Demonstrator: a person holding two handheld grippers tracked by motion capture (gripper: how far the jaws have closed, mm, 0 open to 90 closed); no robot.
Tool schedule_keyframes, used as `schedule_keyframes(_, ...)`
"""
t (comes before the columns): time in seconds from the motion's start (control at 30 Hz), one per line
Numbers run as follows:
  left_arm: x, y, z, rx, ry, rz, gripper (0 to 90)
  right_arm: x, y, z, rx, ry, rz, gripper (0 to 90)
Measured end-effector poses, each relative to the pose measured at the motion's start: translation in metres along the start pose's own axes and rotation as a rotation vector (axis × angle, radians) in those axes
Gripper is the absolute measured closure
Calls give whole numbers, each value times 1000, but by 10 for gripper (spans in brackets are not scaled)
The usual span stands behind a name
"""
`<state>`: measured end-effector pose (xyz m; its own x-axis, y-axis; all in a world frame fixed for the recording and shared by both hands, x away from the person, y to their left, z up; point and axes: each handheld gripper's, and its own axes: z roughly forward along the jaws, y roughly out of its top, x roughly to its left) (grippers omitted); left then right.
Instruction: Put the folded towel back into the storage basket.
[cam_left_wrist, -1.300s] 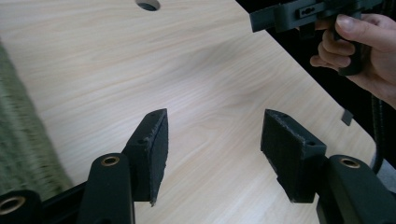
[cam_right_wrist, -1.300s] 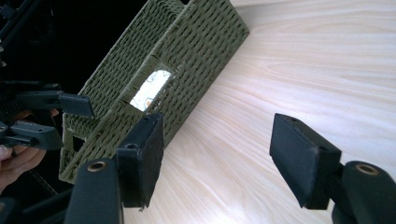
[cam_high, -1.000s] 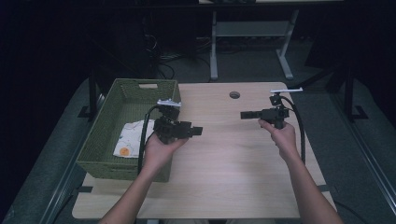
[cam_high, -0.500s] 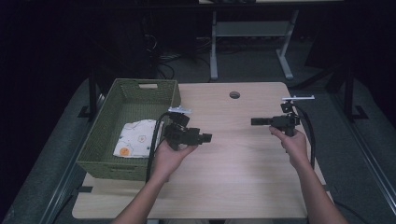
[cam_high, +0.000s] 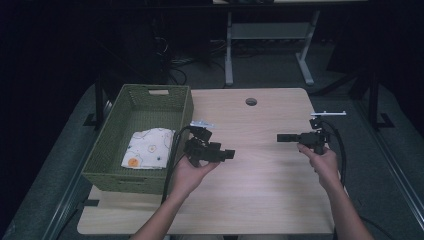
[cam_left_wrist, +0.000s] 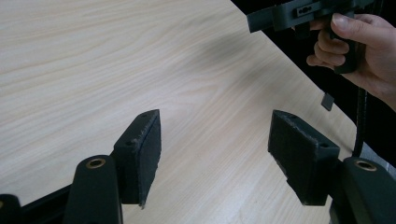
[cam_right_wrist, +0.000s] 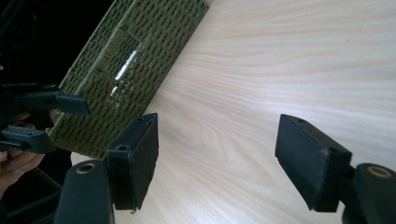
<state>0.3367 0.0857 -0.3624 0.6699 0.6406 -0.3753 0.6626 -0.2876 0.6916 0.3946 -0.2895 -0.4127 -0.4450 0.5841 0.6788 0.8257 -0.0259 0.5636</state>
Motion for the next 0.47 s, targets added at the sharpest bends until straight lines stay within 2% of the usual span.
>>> schedule_keyframes(0.23, -8, -8, 7, 8, -15, 6, 335, -7, -15, -9, -3, -10, 11, 293)
schedule_keyframes(0.47, -14, -16, 11, 11, -23, 24, 312, -8, -24, -14, -7, -12, 2, 284)
